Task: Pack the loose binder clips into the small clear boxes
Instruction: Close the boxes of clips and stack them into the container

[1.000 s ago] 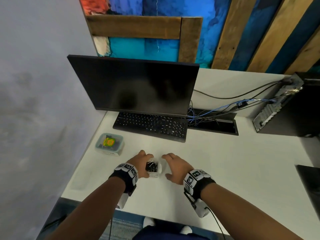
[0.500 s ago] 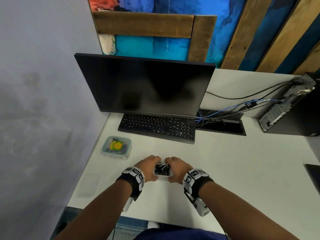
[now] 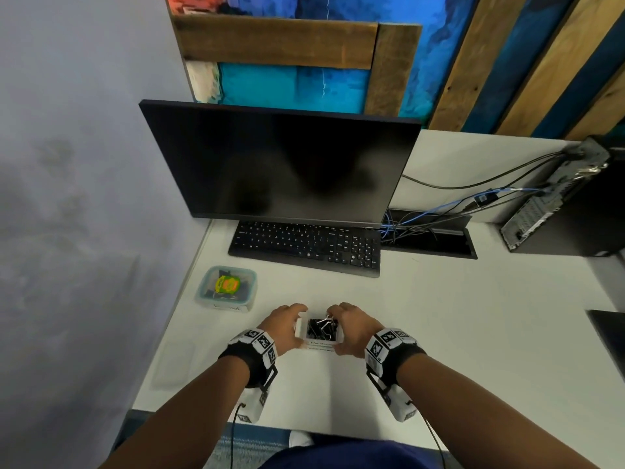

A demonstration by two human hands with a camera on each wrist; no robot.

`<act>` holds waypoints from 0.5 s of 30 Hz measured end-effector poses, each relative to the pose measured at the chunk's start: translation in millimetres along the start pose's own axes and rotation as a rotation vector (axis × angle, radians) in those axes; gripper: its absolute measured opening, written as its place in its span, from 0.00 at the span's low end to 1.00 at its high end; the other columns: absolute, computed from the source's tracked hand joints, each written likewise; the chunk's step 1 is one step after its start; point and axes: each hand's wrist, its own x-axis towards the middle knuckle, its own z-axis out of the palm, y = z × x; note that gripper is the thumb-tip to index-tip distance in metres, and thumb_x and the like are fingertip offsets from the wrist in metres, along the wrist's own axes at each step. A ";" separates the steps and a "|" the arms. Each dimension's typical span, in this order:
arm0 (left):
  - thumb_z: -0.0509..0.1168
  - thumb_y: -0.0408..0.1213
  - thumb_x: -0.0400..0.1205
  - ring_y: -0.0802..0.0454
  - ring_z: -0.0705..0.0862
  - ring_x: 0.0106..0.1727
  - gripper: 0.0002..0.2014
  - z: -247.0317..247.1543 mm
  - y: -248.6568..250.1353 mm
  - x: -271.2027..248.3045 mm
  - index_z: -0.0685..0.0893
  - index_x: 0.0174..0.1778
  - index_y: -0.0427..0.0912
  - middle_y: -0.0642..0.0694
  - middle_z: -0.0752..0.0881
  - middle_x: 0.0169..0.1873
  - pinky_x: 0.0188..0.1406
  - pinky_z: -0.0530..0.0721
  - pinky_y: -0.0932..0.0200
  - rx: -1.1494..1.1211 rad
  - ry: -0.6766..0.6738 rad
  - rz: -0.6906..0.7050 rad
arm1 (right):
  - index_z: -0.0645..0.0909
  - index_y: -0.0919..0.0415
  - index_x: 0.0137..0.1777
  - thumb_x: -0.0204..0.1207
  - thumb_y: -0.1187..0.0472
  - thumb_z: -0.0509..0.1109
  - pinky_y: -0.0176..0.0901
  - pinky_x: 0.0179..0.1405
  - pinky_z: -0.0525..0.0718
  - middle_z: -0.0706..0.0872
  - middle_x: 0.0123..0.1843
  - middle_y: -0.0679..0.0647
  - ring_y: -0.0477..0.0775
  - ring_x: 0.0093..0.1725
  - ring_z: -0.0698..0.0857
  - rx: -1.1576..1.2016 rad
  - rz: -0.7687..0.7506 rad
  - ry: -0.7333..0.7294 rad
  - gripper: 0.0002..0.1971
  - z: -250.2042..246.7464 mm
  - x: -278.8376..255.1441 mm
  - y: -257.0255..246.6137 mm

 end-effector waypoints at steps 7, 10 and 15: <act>0.75 0.47 0.75 0.51 0.83 0.52 0.25 0.1 -8.2 -1.5 0.75 0.66 0.50 0.48 0.84 0.55 0.56 0.81 0.58 -0.042 -0.054 -0.061 | 0.67 0.50 0.69 0.66 0.53 0.79 0.48 0.53 0.82 0.81 0.60 0.56 0.57 0.54 0.81 0.112 0.025 0.008 0.34 5.3 -1.9 5.1; 0.74 0.45 0.75 0.50 0.84 0.52 0.23 -4.8 -8.9 -0.4 0.75 0.64 0.50 0.48 0.84 0.55 0.54 0.82 0.56 0.007 -0.046 -0.056 | 0.66 0.51 0.71 0.65 0.52 0.80 0.49 0.55 0.82 0.81 0.62 0.57 0.57 0.56 0.81 0.113 0.025 0.006 0.36 6.3 -0.4 5.3; 0.64 0.38 0.79 0.49 0.83 0.60 0.20 -19.3 -24.6 -0.8 0.75 0.69 0.51 0.49 0.82 0.63 0.61 0.81 0.56 0.193 -0.056 -0.085 | 0.58 0.49 0.81 0.63 0.50 0.83 0.53 0.65 0.80 0.75 0.73 0.56 0.59 0.68 0.78 0.075 0.002 -0.039 0.50 0.9 -1.5 13.5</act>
